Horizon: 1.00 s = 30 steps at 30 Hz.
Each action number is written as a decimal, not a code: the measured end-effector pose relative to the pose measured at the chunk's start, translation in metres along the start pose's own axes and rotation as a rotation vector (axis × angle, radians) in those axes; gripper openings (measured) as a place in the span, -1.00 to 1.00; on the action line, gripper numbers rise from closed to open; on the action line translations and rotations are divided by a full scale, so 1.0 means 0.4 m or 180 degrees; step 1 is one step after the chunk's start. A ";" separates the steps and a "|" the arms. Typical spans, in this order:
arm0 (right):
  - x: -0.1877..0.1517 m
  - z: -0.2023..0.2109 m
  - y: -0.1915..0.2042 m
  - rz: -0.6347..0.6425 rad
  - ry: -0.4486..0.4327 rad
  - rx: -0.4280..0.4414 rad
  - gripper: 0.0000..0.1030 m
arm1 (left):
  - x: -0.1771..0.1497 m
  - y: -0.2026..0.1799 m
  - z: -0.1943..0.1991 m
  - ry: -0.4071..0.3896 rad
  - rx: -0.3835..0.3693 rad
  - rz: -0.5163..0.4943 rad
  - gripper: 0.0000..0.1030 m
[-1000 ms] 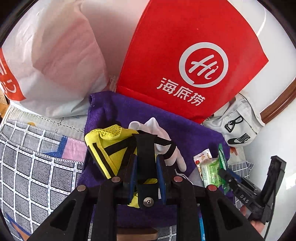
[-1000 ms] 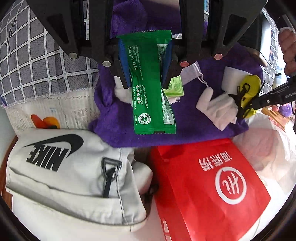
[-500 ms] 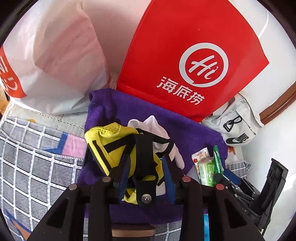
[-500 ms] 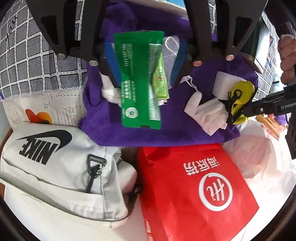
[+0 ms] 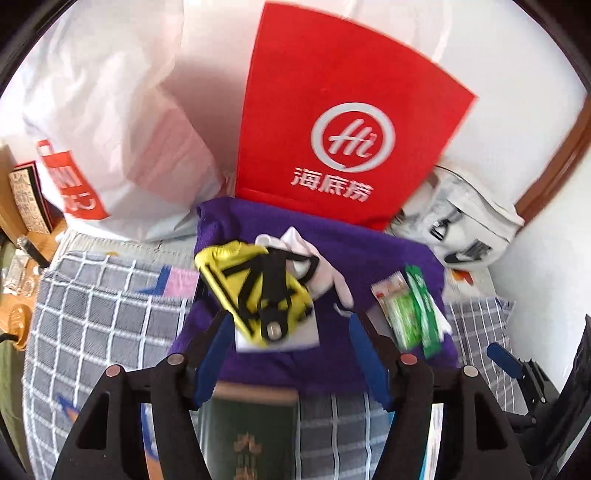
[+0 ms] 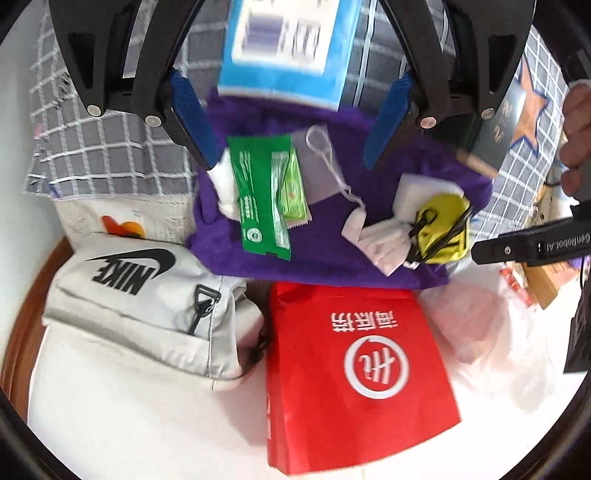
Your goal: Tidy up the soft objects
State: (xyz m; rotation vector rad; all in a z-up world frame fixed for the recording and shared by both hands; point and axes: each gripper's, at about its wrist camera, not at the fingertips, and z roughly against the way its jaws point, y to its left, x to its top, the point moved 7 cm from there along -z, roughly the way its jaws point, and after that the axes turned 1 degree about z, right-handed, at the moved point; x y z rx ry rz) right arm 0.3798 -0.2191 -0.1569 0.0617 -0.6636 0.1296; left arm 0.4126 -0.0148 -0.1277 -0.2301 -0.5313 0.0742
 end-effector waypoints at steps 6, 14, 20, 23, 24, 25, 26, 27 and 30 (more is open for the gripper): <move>-0.078 0.142 0.042 -0.0113 -0.0123 0.0339 0.57 | -0.100 -0.027 0.147 -0.0140 -0.0008 -0.0036 0.31; -0.222 0.305 0.074 -0.0272 -0.0220 0.0256 0.62 | -0.274 -0.068 0.335 -0.0317 0.0009 -0.0152 0.36; -0.336 0.424 0.085 -0.0246 -0.0306 0.0078 0.70 | -0.398 -0.074 0.455 -0.0474 0.0075 -0.0209 0.52; -0.395 0.479 0.087 -0.0200 -0.0320 -0.0059 0.71 | -0.463 -0.085 0.501 -0.0545 0.0063 -0.0277 0.57; -0.412 0.496 0.087 -0.0210 -0.0331 -0.0049 0.77 | -0.482 -0.087 0.512 -0.0559 0.0077 -0.0284 0.57; -0.425 0.507 0.087 -0.0229 -0.0336 -0.0027 0.92 | -0.502 -0.088 0.525 -0.0579 0.0110 -0.0280 0.58; -0.443 0.524 0.086 -0.0263 -0.0349 0.0000 0.97 | -0.520 -0.090 0.537 -0.0595 0.0145 -0.0276 0.60; -0.461 0.543 0.083 -0.0296 -0.0371 0.0011 0.99 | -0.536 -0.092 0.546 -0.0609 0.0188 -0.0283 0.61; -0.492 0.580 0.079 -0.0288 -0.0384 -0.0043 0.99 | -0.581 -0.103 0.571 -0.0647 0.0302 -0.0357 0.65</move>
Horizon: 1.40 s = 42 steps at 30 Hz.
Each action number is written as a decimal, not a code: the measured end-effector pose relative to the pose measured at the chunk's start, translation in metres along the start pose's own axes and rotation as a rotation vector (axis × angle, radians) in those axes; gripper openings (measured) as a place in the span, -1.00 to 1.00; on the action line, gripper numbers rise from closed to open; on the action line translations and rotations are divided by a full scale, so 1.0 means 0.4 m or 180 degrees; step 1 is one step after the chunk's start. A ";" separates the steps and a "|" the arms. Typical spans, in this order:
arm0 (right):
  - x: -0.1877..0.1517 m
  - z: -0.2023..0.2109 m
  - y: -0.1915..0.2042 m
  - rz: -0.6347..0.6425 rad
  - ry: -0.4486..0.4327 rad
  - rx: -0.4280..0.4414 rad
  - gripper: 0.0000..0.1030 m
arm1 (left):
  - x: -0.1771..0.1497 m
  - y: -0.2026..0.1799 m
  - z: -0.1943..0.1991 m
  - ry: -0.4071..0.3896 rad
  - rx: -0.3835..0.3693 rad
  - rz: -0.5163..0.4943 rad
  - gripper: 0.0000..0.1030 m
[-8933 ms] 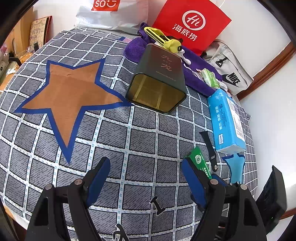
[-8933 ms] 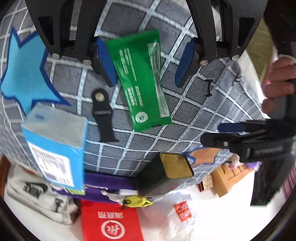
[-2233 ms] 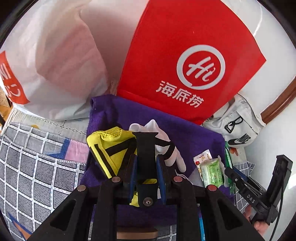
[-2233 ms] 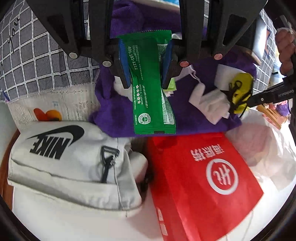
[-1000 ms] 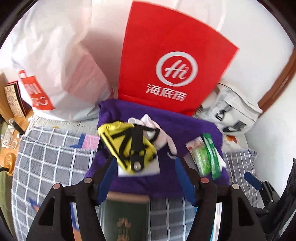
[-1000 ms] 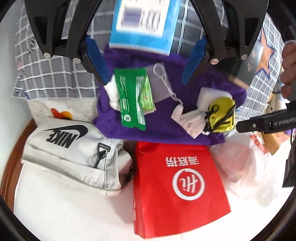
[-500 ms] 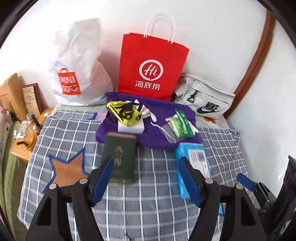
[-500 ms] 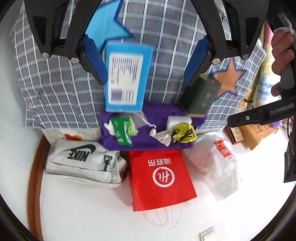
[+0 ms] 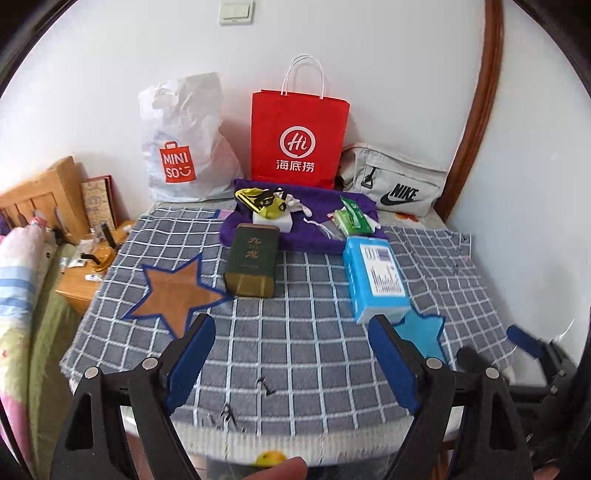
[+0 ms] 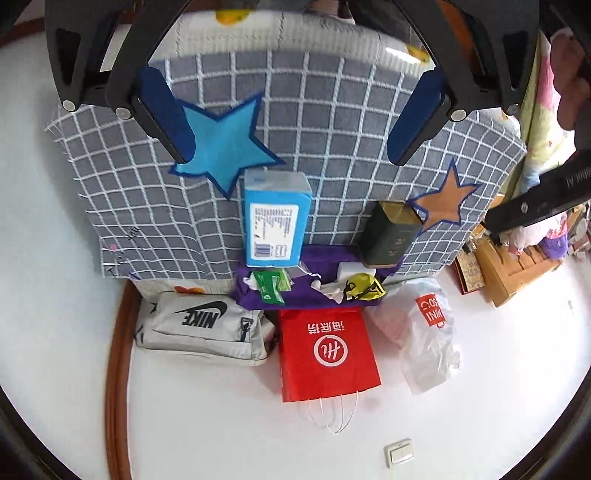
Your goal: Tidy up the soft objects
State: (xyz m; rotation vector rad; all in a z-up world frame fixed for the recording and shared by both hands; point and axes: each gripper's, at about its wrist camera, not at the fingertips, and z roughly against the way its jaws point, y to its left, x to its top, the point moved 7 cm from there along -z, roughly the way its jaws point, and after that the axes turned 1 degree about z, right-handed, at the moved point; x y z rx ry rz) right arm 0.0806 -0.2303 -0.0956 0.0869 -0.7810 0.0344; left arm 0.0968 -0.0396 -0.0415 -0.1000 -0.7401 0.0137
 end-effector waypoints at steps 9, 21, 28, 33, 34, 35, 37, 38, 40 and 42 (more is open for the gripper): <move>-0.023 0.085 -0.014 0.0015 -0.0121 -0.0047 0.99 | -0.056 -0.010 0.070 -0.0050 0.0046 -0.0025 0.65; -0.024 0.142 -0.004 0.0019 -0.0273 -0.0063 0.99 | -0.062 -0.011 0.096 -0.0080 0.0060 -0.0018 0.66; -0.022 0.154 -0.011 -0.0032 -0.0320 -0.0087 0.99 | -0.061 -0.006 0.106 -0.0129 0.0083 0.0030 0.66; -0.022 0.153 -0.009 -0.0010 -0.0313 -0.0091 0.99 | -0.064 -0.004 0.109 -0.0138 0.0084 0.0033 0.66; -0.022 0.152 -0.006 -0.0006 -0.0305 -0.0083 0.99 | -0.066 -0.003 0.109 -0.0141 0.0092 0.0038 0.66; -0.022 0.150 -0.005 -0.0002 -0.0301 -0.0086 0.99 | -0.066 -0.003 0.109 -0.0141 0.0096 0.0036 0.66; -0.024 0.150 -0.003 0.0006 -0.0293 -0.0088 0.99 | -0.067 -0.003 0.108 -0.0140 0.0095 0.0034 0.66; -0.025 0.149 -0.001 0.0013 -0.0288 -0.0081 0.99 | -0.066 -0.003 0.108 -0.0139 0.0098 0.0038 0.66; -0.027 0.147 0.002 0.0015 -0.0281 -0.0063 0.99 | -0.068 -0.004 0.106 -0.0129 0.0097 0.0037 0.66; -0.027 0.146 0.003 0.0011 -0.0273 -0.0046 0.99 | -0.070 -0.006 0.105 -0.0124 0.0094 0.0034 0.66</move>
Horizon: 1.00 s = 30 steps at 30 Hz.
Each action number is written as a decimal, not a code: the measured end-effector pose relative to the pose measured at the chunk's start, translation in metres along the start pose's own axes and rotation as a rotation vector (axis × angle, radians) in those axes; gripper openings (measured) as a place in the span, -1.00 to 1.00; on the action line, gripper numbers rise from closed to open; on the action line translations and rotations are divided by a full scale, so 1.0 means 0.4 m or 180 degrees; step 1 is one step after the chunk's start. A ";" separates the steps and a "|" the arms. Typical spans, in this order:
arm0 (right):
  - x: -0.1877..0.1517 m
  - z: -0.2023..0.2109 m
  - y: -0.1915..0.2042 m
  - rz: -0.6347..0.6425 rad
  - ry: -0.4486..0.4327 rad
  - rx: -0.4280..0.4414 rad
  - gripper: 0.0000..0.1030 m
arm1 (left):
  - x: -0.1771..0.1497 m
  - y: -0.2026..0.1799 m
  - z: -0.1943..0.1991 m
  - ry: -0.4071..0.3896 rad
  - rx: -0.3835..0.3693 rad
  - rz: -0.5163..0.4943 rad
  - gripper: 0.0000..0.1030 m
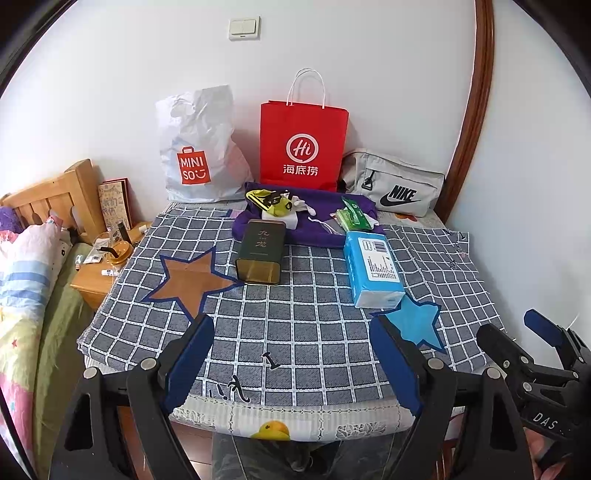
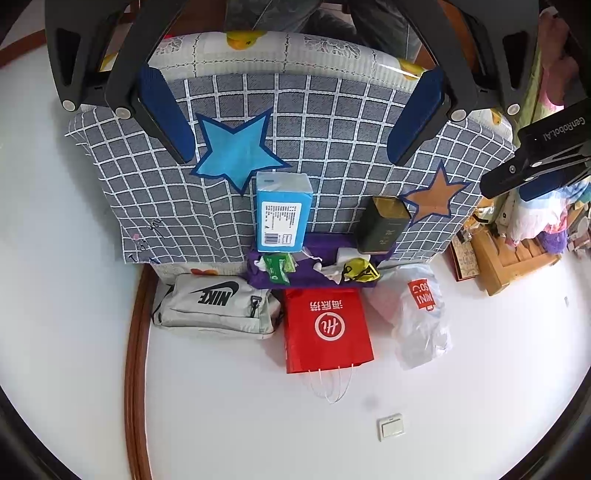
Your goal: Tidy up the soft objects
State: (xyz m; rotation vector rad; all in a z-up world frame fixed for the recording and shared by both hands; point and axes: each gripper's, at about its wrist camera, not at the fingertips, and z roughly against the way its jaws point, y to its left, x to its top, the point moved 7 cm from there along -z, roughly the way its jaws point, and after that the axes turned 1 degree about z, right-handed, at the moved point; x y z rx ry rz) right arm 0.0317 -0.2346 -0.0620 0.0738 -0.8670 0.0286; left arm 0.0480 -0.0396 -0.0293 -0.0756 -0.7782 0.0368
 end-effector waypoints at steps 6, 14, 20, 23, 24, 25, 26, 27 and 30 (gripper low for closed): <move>-0.001 0.004 -0.006 -0.0021 -0.0012 -0.0002 0.99 | -0.001 -0.004 0.001 -0.0008 0.0003 -0.0022 0.66; -0.004 0.007 -0.007 -0.0005 -0.0021 -0.0010 0.99 | 0.000 -0.001 0.002 -0.0006 -0.0015 -0.0018 0.66; -0.005 0.008 -0.006 -0.0012 -0.0024 -0.0002 0.99 | -0.003 0.000 0.001 0.0007 -0.0007 -0.0007 0.66; -0.005 0.008 -0.005 -0.0011 -0.0026 0.0000 0.99 | -0.003 0.001 0.001 0.0005 -0.0008 -0.0008 0.66; -0.005 0.010 -0.004 -0.0008 -0.0029 0.0002 0.99 | -0.004 0.000 0.001 0.0007 -0.0007 -0.0006 0.66; -0.005 0.011 -0.005 -0.0007 -0.0031 0.0002 0.99 | -0.004 0.001 0.001 0.0007 -0.0005 -0.0004 0.66; -0.005 0.012 -0.004 -0.0009 -0.0034 0.0002 0.99 | -0.005 0.000 0.001 0.0005 -0.0004 -0.0004 0.66; -0.005 0.013 -0.005 -0.0011 -0.0035 0.0004 0.99 | -0.004 0.000 0.001 0.0007 -0.0007 -0.0008 0.66; -0.006 0.013 -0.004 -0.0009 -0.0036 0.0005 0.99 | -0.004 -0.001 0.001 0.0007 -0.0001 -0.0007 0.66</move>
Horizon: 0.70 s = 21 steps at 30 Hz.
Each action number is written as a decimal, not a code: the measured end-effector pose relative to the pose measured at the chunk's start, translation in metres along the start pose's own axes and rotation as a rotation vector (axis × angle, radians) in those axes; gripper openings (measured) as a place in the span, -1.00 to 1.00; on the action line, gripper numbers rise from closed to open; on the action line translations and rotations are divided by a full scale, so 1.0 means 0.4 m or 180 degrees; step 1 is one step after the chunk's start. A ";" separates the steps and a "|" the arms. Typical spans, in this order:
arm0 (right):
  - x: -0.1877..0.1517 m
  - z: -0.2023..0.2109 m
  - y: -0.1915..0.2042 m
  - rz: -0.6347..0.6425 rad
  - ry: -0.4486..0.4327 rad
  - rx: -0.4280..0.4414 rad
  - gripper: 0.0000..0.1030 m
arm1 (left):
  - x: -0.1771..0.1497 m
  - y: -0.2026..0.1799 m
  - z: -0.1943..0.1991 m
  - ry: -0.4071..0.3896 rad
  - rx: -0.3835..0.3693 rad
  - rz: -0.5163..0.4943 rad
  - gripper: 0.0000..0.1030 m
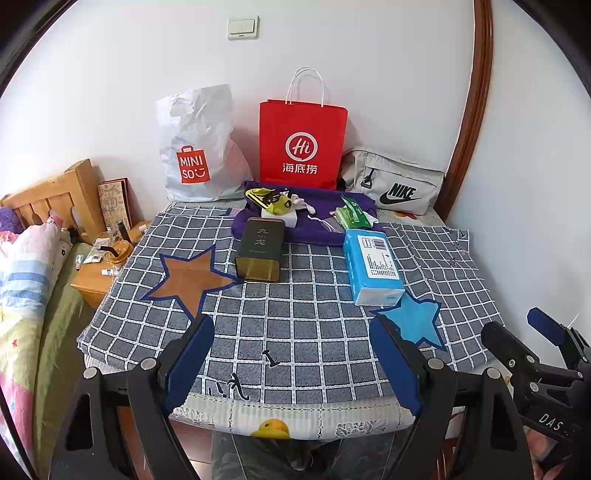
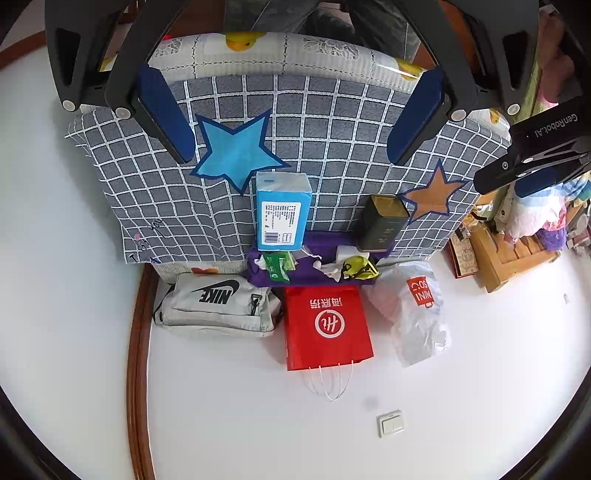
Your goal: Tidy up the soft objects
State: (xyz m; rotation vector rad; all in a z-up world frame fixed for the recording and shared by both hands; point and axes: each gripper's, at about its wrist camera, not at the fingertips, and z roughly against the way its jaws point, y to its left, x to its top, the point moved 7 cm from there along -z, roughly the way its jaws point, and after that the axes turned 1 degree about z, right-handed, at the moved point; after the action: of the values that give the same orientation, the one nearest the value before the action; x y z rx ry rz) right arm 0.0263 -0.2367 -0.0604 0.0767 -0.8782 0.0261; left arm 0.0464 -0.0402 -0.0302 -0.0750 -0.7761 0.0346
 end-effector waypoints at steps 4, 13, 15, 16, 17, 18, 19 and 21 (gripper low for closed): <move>0.000 0.001 0.000 0.0000 -0.0003 0.0002 0.99 | 0.001 0.003 0.002 -0.0010 0.0003 -0.0002 0.66; 0.004 0.005 0.002 0.0000 -0.0009 0.0001 0.99 | 0.004 0.013 0.000 -0.0013 0.0018 0.0011 0.66; 0.005 0.005 0.003 0.0000 -0.0012 0.0001 0.99 | 0.007 0.015 -0.001 -0.0016 0.0021 0.0012 0.66; 0.006 0.006 0.003 0.0000 -0.0016 0.0002 0.99 | 0.007 0.015 -0.001 -0.0018 0.0020 0.0012 0.66; 0.006 0.005 0.003 0.0001 -0.0016 0.0003 0.99 | 0.008 0.016 -0.002 -0.0020 0.0018 0.0014 0.66; 0.007 0.006 0.004 0.0003 -0.0018 0.0002 0.99 | 0.008 0.016 -0.002 -0.0015 0.0019 0.0011 0.66; 0.008 0.006 0.005 0.0007 -0.0020 0.0000 0.99 | 0.008 0.016 -0.003 -0.0010 0.0021 0.0006 0.66; 0.009 0.007 0.002 0.0006 -0.0029 -0.0002 0.99 | 0.008 0.013 -0.004 -0.0002 0.0026 -0.0018 0.66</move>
State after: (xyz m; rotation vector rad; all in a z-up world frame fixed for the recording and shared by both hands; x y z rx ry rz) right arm 0.0264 -0.2360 -0.0556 0.0755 -0.8873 0.0273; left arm 0.0498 -0.0348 -0.0295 -0.0652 -0.7769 0.0324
